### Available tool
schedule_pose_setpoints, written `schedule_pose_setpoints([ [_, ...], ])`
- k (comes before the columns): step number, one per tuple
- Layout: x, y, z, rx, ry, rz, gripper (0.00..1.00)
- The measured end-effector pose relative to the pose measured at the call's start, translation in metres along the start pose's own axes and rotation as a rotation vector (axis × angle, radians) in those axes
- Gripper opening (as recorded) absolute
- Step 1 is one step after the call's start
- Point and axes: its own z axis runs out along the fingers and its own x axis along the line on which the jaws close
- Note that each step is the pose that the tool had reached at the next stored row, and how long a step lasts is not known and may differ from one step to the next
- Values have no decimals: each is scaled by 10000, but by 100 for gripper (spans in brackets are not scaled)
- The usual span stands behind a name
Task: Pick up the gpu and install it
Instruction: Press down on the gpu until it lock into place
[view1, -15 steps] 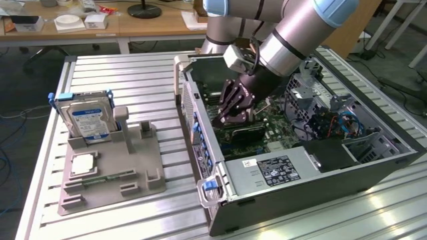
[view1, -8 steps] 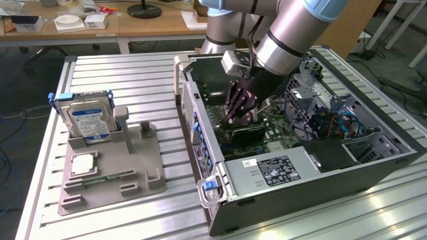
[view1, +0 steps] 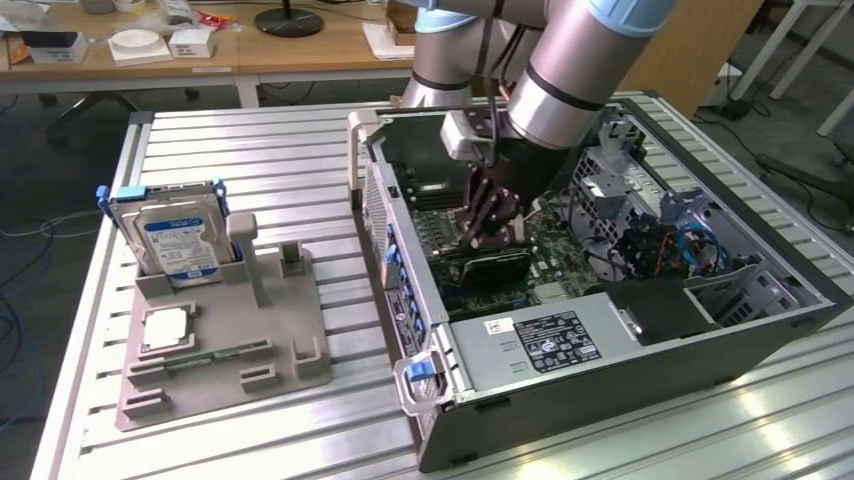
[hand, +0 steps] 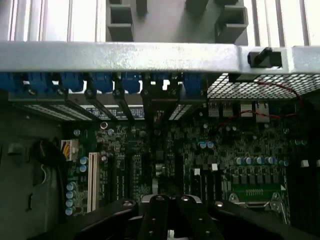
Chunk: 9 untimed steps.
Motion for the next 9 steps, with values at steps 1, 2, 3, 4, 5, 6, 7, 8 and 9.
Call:
schedule_pose_setpoints([
  [1, -1, 11, 3, 175, -4, -8, 10],
  [2, -1, 15, 6, 303, -4, -14, 10],
  [3, -1, 14, 6, 312, -5, -16, 10],
  [4, -1, 14, 6, 312, -3, -16, 10],
  [5, -1, 14, 6, 313, -4, -16, 10],
  [6, -1, 15, 5, 312, -2, -15, 10],
  [7, -1, 15, 5, 312, -2, -15, 10],
  [8, -1, 15, 5, 312, -2, -15, 10],
  [9, -1, 15, 5, 312, -2, -15, 10],
])
